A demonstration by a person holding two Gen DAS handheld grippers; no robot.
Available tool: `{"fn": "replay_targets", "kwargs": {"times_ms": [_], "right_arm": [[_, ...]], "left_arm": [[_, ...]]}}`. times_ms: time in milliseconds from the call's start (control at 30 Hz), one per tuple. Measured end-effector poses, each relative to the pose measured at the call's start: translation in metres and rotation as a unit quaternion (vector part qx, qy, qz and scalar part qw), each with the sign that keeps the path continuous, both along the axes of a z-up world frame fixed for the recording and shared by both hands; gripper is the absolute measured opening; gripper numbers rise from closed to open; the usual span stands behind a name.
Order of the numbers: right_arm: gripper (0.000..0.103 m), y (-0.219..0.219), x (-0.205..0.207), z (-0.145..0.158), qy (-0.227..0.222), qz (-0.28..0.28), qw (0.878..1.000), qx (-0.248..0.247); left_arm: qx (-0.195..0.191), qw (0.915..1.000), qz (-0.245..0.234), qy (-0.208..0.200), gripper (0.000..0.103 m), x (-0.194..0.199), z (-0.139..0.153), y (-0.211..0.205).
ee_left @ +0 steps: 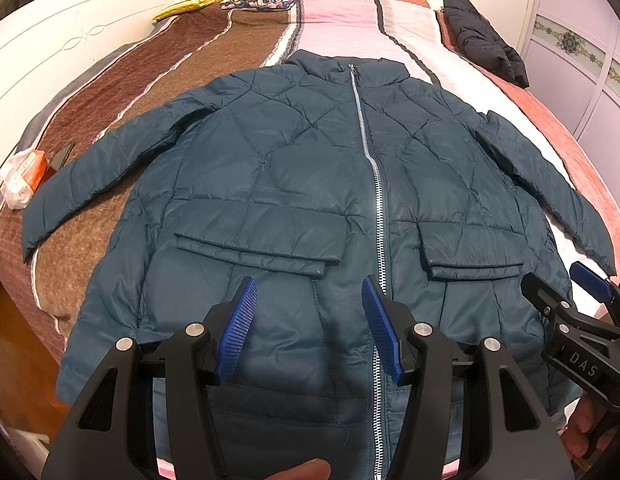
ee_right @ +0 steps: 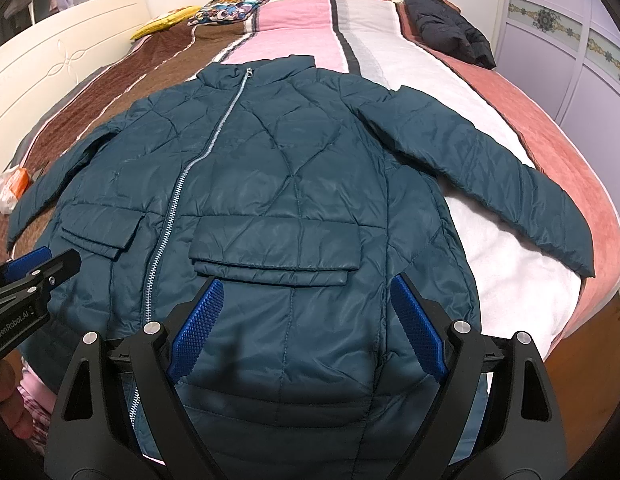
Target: Fold large clothes
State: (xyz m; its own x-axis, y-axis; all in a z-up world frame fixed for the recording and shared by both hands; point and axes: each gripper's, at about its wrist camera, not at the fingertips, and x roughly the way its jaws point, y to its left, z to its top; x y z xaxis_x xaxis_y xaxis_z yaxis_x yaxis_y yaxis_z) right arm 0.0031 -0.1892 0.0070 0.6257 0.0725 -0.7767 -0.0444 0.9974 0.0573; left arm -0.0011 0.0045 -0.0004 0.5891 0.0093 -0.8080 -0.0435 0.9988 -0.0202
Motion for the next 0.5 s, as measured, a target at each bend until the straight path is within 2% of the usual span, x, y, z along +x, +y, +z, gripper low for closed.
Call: {"fn": "replay_targets", "kwargs": {"times_ms": [500], "right_arm": [[0.085,-0.0015,-0.0005,-0.0036,0.003,-0.002,1.0,0.003]], "left_arm": [[0.0,1.0,0.0,0.001,0.055,0.0005,-0.0029,0.0011]]}}
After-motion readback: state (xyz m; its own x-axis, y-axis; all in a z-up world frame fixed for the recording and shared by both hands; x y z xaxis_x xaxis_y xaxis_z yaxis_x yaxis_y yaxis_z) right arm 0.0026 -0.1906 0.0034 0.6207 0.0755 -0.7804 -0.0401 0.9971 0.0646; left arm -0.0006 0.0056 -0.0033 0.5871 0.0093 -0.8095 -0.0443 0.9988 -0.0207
